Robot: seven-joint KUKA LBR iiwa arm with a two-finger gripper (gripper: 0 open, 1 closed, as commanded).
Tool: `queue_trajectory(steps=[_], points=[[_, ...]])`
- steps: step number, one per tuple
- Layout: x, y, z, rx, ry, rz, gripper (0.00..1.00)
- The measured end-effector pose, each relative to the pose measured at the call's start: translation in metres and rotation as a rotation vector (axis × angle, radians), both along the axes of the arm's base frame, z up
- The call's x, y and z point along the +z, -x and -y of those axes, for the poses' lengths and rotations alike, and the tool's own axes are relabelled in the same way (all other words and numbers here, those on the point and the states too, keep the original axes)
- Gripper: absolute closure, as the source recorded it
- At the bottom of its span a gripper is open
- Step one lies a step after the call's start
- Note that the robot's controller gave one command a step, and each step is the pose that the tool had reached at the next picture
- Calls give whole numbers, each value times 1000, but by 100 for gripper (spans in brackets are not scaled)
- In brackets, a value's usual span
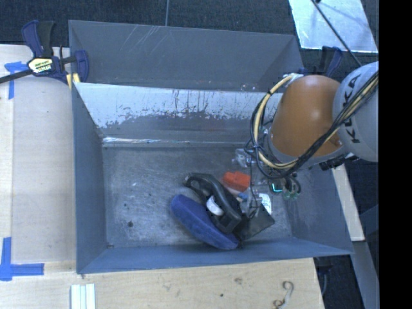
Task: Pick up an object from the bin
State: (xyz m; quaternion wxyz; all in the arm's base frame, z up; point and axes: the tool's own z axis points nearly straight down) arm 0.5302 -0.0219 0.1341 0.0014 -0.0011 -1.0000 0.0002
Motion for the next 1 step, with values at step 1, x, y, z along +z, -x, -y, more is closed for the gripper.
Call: queue_trajectory(steps=[1], points=[[-62,-6,25,-31,1,9,0]])
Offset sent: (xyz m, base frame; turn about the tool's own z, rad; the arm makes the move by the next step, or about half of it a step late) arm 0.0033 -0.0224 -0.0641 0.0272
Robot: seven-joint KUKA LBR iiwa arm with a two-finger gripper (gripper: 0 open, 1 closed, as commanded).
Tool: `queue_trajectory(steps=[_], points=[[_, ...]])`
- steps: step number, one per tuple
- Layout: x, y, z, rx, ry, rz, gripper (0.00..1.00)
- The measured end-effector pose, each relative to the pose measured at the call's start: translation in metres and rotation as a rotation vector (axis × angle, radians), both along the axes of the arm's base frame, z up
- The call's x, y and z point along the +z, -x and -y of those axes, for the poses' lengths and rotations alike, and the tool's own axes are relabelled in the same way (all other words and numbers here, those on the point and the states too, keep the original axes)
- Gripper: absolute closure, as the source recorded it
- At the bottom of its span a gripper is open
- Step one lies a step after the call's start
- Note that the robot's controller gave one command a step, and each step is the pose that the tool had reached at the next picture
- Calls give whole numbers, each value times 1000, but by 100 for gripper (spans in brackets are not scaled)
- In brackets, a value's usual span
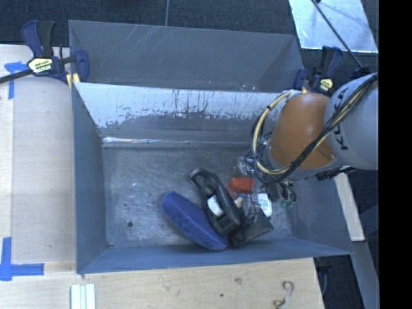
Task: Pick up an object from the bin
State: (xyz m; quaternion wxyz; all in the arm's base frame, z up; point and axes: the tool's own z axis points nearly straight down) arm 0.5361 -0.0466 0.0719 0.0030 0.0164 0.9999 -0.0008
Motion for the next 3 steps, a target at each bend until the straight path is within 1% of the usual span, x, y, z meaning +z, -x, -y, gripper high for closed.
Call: queue_trajectory(steps=[1,2,3], points=[[2,0,-1,3,-1,0,100],[112,-16,-2,84,1,7,100],[187,18,81,-143,2,3,100]])
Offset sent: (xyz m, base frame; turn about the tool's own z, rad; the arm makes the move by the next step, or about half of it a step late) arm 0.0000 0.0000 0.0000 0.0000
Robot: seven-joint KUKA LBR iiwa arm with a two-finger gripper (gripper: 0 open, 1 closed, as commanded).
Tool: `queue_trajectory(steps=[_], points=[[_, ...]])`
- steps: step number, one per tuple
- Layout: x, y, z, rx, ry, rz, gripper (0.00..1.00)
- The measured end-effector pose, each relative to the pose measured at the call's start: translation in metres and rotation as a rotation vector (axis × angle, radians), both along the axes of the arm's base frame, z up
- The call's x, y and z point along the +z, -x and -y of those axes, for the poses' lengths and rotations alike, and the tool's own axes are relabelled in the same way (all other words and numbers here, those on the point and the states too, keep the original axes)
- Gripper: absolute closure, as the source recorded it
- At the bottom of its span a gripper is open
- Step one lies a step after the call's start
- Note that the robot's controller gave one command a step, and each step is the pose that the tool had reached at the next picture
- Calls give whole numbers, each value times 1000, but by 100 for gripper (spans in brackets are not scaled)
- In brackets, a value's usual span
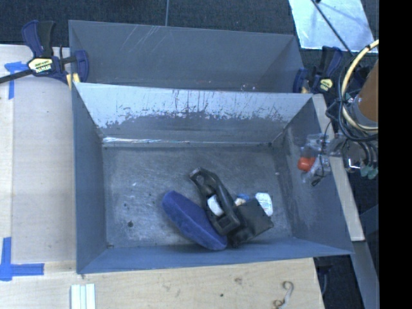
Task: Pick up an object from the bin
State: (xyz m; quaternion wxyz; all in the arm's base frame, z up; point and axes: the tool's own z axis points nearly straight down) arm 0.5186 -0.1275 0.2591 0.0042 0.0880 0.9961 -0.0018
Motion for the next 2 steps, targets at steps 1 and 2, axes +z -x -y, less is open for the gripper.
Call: queue_trajectory(steps=[1,2], points=[[-48,6,30,118,-3,-9,100],[-46,5,29,119,-2,-5,0]])
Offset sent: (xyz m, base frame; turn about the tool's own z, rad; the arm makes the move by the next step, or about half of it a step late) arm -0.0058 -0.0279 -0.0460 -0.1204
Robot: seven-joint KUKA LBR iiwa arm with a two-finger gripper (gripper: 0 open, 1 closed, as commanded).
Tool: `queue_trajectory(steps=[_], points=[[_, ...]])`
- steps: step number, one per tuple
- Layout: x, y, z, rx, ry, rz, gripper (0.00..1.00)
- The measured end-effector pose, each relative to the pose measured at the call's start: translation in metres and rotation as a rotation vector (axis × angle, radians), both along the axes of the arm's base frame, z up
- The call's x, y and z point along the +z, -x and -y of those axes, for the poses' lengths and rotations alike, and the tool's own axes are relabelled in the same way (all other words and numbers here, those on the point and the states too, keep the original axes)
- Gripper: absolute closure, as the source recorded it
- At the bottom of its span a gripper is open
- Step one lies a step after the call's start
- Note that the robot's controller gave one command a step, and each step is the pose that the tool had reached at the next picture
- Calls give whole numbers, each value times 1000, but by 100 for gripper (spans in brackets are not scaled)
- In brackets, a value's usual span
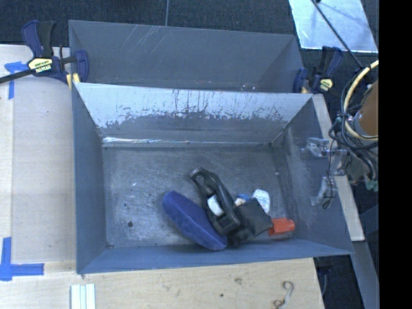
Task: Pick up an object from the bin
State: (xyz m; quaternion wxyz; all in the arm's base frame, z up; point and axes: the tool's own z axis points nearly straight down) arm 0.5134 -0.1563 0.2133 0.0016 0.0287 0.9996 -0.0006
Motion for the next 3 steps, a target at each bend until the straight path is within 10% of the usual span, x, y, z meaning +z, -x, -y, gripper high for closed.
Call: queue_trajectory(steps=[1,2,3], points=[[-116,26,-46,192,-4,-8,0],[-143,26,-64,65,-1,1,0],[-141,25,-63,66,1,2,100]])
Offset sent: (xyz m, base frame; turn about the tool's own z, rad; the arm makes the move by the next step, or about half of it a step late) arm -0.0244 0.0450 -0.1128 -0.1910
